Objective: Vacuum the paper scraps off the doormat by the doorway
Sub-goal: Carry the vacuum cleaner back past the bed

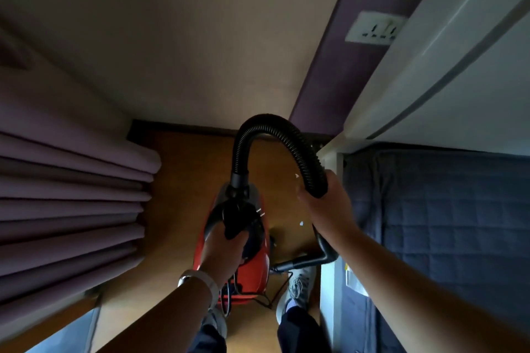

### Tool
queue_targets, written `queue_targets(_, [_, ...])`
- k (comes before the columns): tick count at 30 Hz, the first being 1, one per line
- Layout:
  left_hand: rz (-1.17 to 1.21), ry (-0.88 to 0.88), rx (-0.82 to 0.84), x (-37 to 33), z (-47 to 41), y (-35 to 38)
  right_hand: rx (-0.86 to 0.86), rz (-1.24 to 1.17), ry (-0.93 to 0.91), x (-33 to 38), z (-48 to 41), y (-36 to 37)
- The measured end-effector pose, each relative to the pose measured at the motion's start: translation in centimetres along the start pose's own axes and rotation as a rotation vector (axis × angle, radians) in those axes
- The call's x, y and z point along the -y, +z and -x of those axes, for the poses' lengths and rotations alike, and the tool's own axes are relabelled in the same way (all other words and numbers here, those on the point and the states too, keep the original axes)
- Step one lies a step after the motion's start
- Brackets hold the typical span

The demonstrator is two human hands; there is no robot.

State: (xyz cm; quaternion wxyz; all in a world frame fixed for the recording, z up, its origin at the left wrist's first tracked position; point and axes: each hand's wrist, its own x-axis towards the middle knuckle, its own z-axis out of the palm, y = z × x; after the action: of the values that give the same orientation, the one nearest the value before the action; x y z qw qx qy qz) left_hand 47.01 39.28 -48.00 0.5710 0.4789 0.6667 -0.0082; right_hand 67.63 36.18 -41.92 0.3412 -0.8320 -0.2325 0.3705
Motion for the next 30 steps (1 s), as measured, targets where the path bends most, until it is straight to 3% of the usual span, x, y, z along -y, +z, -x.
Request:
queue_targets(11, [-0.061, -0.063, -0.006, 7.9, -13.4, 6.3, 0.038, 0.143, -0.132, -9.5, -9.3, 4.6])
queue_targets(19, [-0.136, -0.076, -0.036, 12.1, -20.0, 6.6, 0.022, 0.274, -0.155, -14.5, -13.6, 7.8])
queue_targets(30, [-0.003, -0.037, -0.063, 10.3, -23.3, 9.1, -0.019, 0.065, -0.036, -17.9, -16.5, 12.4])
